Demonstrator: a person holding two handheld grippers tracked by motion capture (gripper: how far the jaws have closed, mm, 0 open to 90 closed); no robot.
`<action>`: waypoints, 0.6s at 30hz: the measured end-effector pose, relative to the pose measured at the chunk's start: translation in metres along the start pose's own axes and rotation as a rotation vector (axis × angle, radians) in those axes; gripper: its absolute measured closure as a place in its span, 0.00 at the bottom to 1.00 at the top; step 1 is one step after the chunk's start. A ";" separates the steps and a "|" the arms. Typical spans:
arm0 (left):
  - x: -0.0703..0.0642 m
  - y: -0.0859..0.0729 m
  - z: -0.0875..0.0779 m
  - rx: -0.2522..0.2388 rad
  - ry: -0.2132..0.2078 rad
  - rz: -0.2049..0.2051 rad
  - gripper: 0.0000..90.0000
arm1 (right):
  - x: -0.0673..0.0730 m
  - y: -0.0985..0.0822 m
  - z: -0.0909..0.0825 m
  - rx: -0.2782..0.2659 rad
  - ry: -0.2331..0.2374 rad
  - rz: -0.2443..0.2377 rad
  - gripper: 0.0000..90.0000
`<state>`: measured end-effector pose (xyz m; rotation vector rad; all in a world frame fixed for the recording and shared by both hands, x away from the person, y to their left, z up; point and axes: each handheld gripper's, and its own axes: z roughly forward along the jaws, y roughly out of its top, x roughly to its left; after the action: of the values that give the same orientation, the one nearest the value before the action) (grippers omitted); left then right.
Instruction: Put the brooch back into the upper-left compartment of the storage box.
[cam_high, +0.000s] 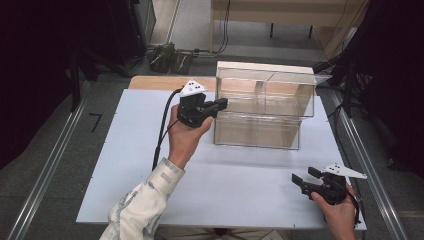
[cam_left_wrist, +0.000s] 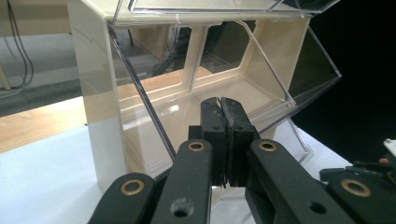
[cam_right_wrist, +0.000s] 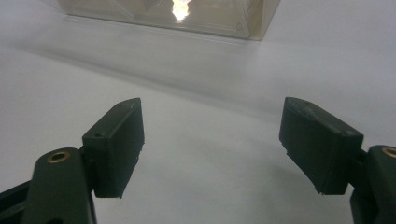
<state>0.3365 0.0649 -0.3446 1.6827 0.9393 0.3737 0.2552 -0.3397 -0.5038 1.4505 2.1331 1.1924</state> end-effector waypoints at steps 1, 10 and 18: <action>0.000 0.000 0.001 -0.002 0.003 0.001 1.00 | 0.000 0.000 0.000 0.000 0.000 0.000 0.23; -0.002 0.000 0.005 -0.017 0.022 0.011 1.00 | 0.000 0.000 0.000 0.000 -0.003 0.000 0.23; -0.003 -0.001 0.005 -0.027 0.026 0.021 0.90 | 0.000 0.000 0.000 0.000 0.000 0.001 0.23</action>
<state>0.3377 0.0589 -0.3461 1.6676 0.9321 0.4219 0.2554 -0.3395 -0.5040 1.4516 2.1319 1.1927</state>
